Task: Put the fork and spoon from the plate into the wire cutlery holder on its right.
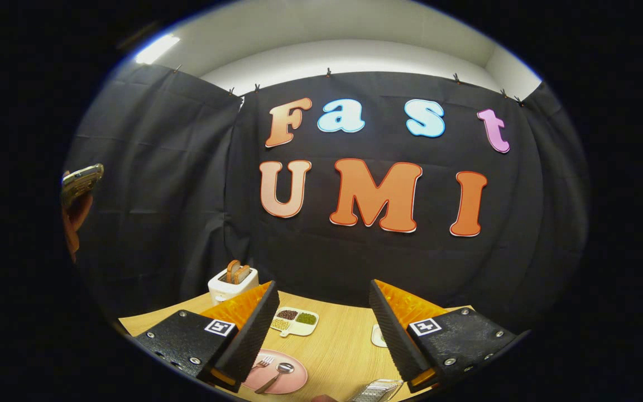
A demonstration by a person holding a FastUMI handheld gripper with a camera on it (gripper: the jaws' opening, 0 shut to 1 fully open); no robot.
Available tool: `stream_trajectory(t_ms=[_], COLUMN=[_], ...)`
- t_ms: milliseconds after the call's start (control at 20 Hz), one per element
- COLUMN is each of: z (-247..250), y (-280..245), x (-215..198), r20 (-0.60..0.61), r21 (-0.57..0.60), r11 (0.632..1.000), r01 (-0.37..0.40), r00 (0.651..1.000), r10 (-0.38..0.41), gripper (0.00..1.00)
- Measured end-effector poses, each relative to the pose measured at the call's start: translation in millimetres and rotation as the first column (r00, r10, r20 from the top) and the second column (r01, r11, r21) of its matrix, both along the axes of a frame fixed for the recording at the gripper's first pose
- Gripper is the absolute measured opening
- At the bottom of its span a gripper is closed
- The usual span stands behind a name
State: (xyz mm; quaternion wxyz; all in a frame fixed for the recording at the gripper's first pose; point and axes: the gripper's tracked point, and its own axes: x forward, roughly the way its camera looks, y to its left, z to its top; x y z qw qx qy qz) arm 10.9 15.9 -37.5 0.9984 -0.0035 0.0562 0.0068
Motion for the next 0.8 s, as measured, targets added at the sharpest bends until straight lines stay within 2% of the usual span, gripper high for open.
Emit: stream_trajectory(t_ms=[500,800], z=[-56.0,-117.6], y=[35.1,67.1], x=[7.7,11.2], r20=[-0.107,-0.266], r21=[-0.013,0.013], r11=[0.998,0.994], r01=[-0.058,-0.112], r00=[0.993,0.958], r10=[0.057,0.111], gripper=[0.97,0.98])
